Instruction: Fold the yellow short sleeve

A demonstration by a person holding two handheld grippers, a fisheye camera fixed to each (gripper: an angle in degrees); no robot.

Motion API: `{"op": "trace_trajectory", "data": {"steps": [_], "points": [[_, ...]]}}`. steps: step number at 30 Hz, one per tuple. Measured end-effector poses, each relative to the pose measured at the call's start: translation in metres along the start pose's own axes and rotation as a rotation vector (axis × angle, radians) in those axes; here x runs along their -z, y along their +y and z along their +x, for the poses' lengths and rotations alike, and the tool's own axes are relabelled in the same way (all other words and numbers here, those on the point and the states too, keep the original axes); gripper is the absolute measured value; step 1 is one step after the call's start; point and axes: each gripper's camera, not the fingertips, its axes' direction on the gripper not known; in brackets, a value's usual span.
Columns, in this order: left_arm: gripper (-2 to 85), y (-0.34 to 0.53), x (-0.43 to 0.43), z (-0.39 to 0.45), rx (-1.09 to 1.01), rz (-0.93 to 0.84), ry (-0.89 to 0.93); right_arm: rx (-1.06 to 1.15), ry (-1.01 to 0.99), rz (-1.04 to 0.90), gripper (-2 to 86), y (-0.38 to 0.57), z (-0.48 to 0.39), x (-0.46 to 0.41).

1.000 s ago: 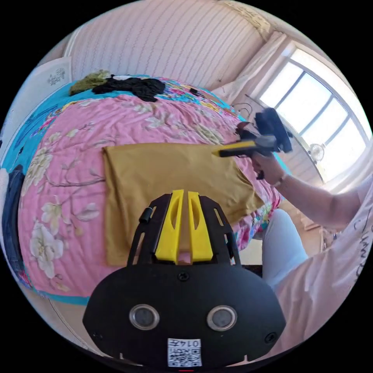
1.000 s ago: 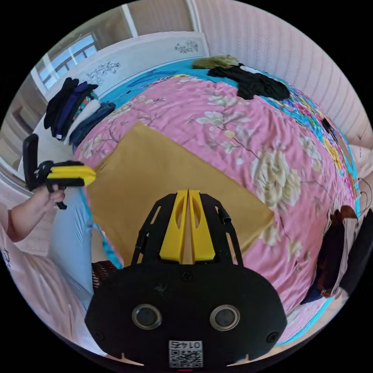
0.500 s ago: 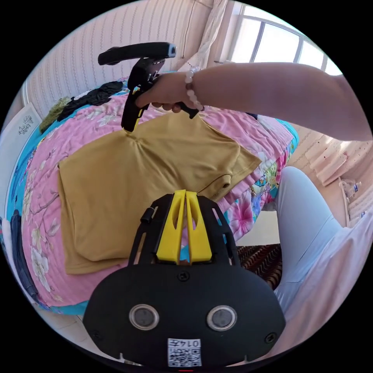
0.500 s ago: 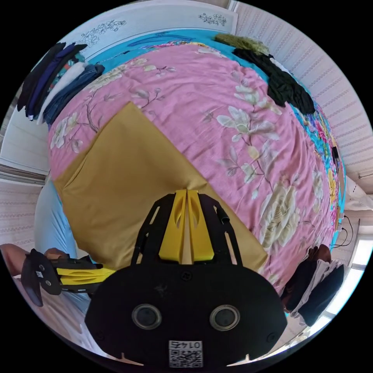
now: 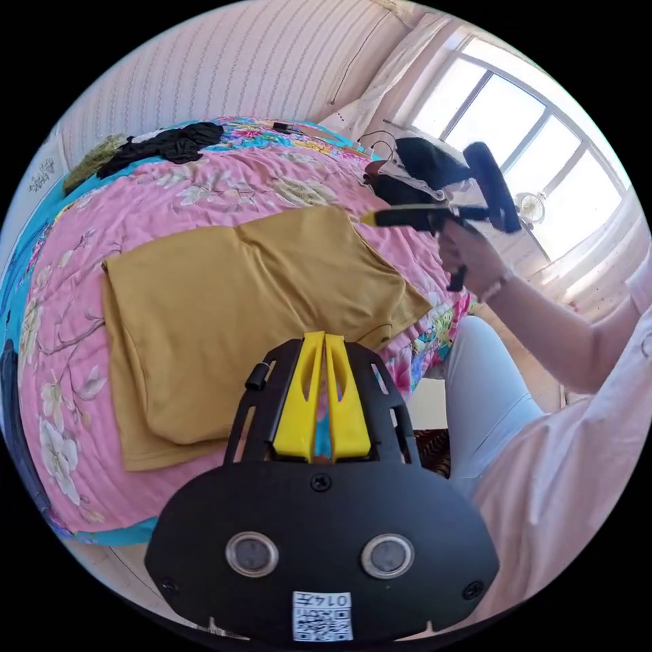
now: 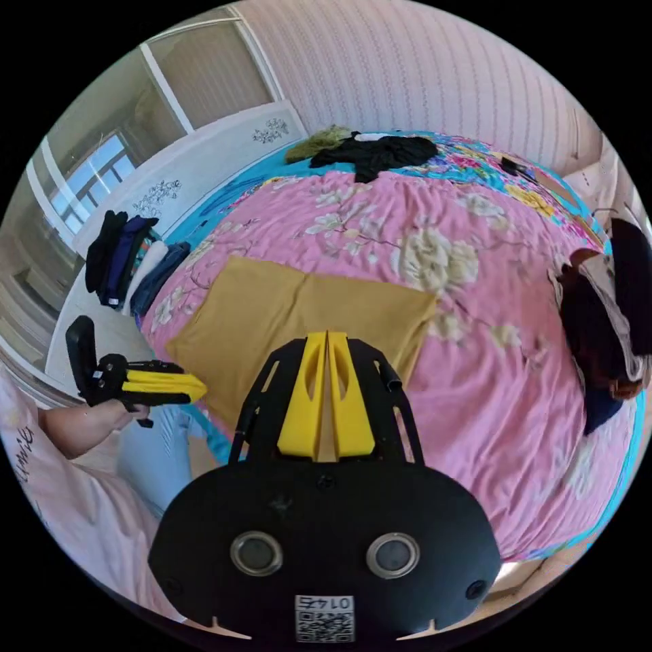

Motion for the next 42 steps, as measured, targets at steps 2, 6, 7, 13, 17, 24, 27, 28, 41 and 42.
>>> {"op": "trace_trajectory", "data": {"steps": [2,6,7,13,17,24,27,28,41,42], "points": [[3.4,-0.021,0.0,-0.004,-0.011,0.06,-0.051,-0.115,-0.03,-0.003,5.9,0.041,0.024,0.006],[7.5,-0.09,-0.024,-0.004,-0.066,0.123,-0.036,-0.306,-0.139,-0.03,15.9,0.091,0.061,-0.001],[7.5,-0.102,-0.031,-0.004,-0.065,0.108,-0.021,-0.318,-0.153,-0.007,16.1,0.094,0.064,0.0],[6.6,-0.209,-0.109,0.029,-0.096,0.014,0.016,-0.276,-0.24,-0.017,14.5,0.093,0.073,-0.021],[7.1,-0.264,-0.164,0.053,-0.133,-0.064,-0.053,-0.267,-0.299,0.0,7.9,0.093,0.084,-0.023],[5.7,-0.307,-0.243,0.051,-0.102,-0.293,-0.107,-0.255,-0.327,-0.009,1.3,0.103,0.098,-0.02],[0.3,-0.318,-0.237,0.036,-0.039,-0.304,-0.021,-0.238,-0.331,0.001,0.8,0.101,0.096,-0.017],[-0.1,-0.319,-0.233,0.033,-0.027,-0.292,-0.004,-0.231,-0.334,0.005,0.7,0.1,0.095,-0.016],[-0.6,-0.273,0.019,-0.128,0.061,-0.003,-0.173,0.186,-0.602,0.065,0.9,-0.001,-0.04,-0.013],[-0.4,-0.257,0.034,-0.155,0.102,-0.016,-0.233,0.215,-0.616,0.05,1.2,-0.015,-0.063,-0.024]]}}
